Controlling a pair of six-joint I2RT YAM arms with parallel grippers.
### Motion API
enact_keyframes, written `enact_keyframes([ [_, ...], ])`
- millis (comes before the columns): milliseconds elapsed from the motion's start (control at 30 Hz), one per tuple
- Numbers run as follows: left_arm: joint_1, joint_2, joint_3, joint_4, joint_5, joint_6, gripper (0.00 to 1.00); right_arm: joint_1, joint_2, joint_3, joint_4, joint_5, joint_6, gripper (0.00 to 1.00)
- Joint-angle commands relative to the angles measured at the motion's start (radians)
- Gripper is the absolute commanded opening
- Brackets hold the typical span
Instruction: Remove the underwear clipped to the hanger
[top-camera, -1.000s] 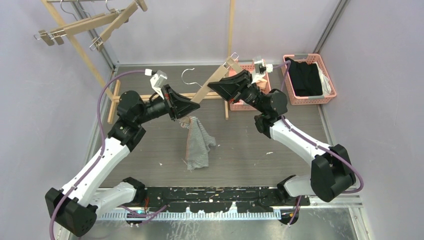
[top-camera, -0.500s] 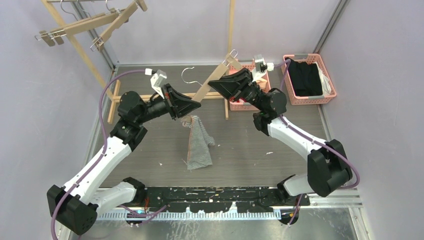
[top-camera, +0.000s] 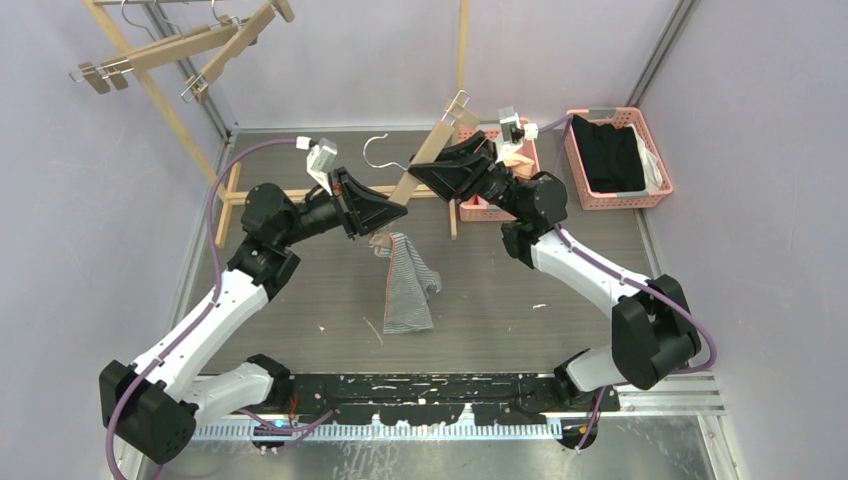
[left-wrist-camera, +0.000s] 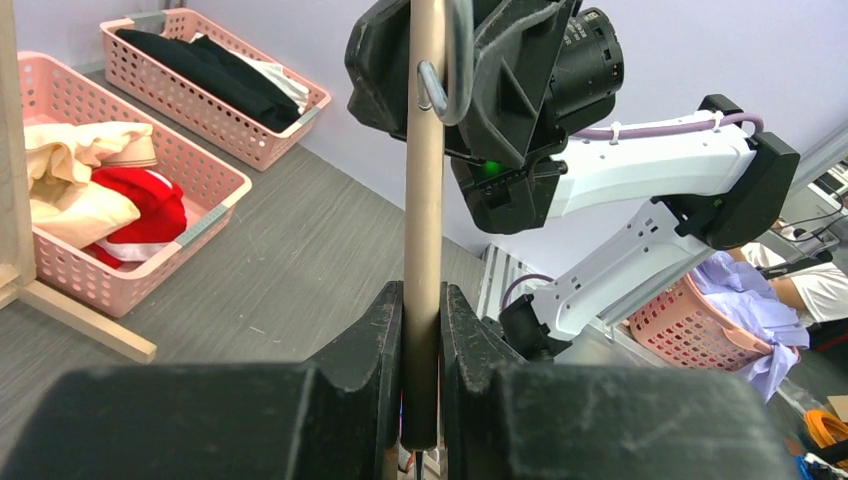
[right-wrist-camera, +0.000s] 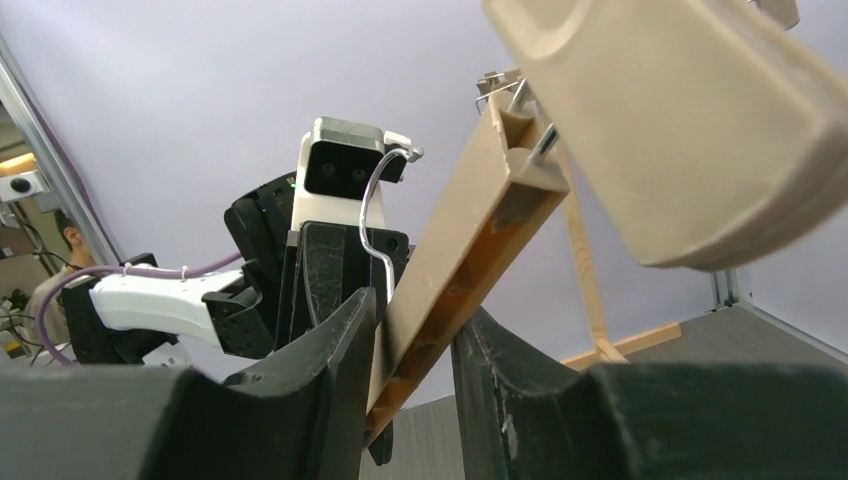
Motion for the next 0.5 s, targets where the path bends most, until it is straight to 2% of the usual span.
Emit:
enact_keyframes([
  [0,-0.005,-0.005,0.004,0.084,-0.016,-0.015,0.0,0.011,-0.022,0.034,0.011,-0.019,-0.035,0.42],
  [67,-0.005,-0.003,0.004,0.084,-0.016,-0.016,0.0,0.013,-0.022,0.032,0.016,-0.019,-0.034,0.43],
  [167,-0.005,-0.004,0.002,0.082,-0.015,-0.015,0.0,0.013,-0.025,0.033,0.018,-0.019,-0.038,0.31],
  [200,-0.005,-0.004,0.001,0.082,-0.014,-0.017,0.0,0.013,-0.025,0.034,0.019,-0.018,-0.04,0.25],
  [267,-0.005,-0.004,-0.001,0.082,-0.014,-0.019,0.01,0.013,-0.025,0.042,0.019,-0.019,-0.04,0.07],
  [300,-0.006,-0.004,-0.001,0.082,-0.013,-0.02,0.0,0.015,-0.023,0.044,0.022,-0.02,-0.04,0.02],
  [400,-0.006,0.003,0.003,0.071,-0.022,-0.023,0.02,0.018,-0.018,0.045,0.042,-0.03,-0.03,0.01],
  [467,-0.006,0.005,0.007,0.049,-0.039,-0.018,0.14,0.018,-0.016,0.039,0.066,-0.031,-0.018,0.01],
])
